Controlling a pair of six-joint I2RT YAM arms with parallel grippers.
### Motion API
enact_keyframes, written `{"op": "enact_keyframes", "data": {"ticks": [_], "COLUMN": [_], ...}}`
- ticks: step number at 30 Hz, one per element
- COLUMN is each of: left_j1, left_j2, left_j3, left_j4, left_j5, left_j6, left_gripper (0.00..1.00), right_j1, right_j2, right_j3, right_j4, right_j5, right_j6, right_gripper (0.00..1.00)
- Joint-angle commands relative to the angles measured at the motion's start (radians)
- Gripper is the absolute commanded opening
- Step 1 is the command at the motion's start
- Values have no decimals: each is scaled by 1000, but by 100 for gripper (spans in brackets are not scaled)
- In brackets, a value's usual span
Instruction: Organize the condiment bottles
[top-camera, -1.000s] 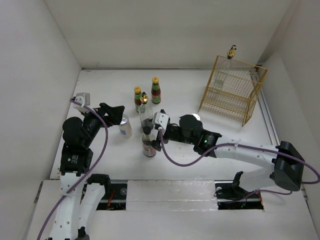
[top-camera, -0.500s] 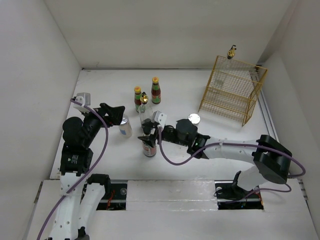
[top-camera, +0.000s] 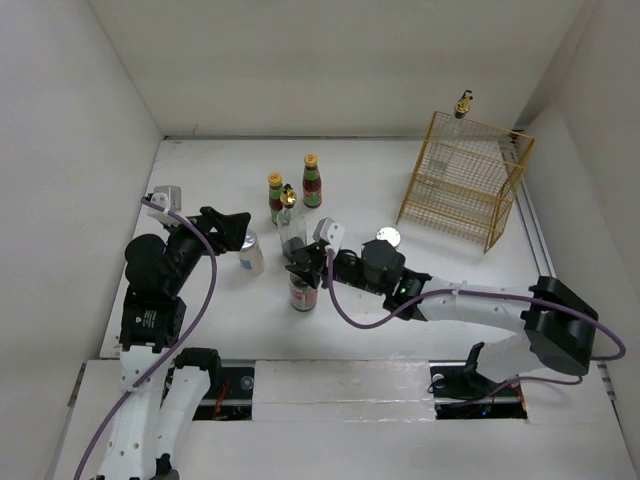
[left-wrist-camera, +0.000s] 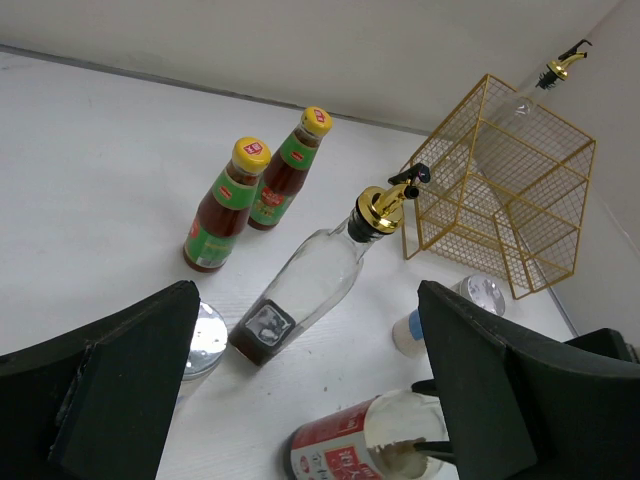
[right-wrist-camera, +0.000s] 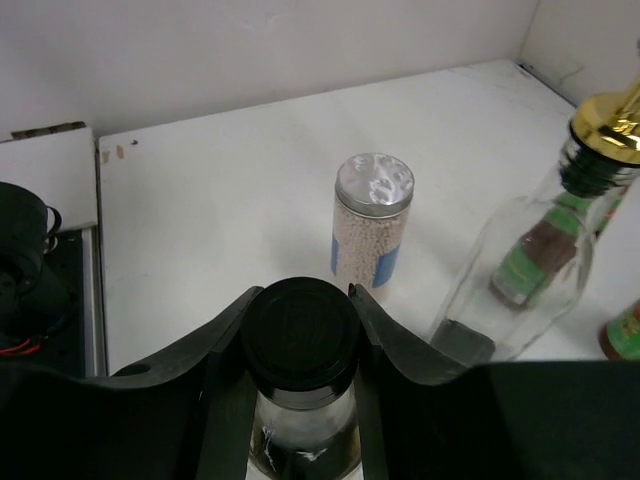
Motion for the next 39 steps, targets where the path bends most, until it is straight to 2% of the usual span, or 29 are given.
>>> {"op": "enact_keyframes", "data": {"ticks": [1,6,9,13,14,16,17,20,21,28,32,39], "left_j1": [6,6,6,6,6,6,6,6,6,6,-4,-4], "left_j2": [-12,-12,-12,-21,-21,-21,-21,-30,-30,-20,-19,-19], "left_j3": [3,3,3,3,3,3,3,3,3,3,3,3], "left_j4": [45,45,45,45,45,45,45,45,45,36,36,36], "left_j5": [14,14,14,14,14,14,23,23,14,14,23,23], "left_j6": [-4,-4,-4,-4,-4,-4,-4,-4,-4,-4,-4,-4], "left_gripper": [87,87,87,87,87,87,87,87,87,87,87,87], "right_j1": [4,-18,-87,-265,-359,-456,-554,-676,-750,-999,-1095,-1148], "right_j2": [-176,-305,-380,-431,-431,-419,-403,-359,-342,-131,21,207], "right_j3": [116,255,299,374,400,479,497,566,587,791,948,1153], "right_j4": [-13,-184,-268,-388,-460,-518,-540,-549,-560,-560,-560,-560], "right_j5": [64,133,185,221,230,251,251,293,293,296,244,193], "right_j6": [-55,-145,-158,-158,-158,-167,-167,-156,-156,-125,-76,-66], "right_gripper": [5,5,4,0,0,0,0,0,0,0,0,0]}}
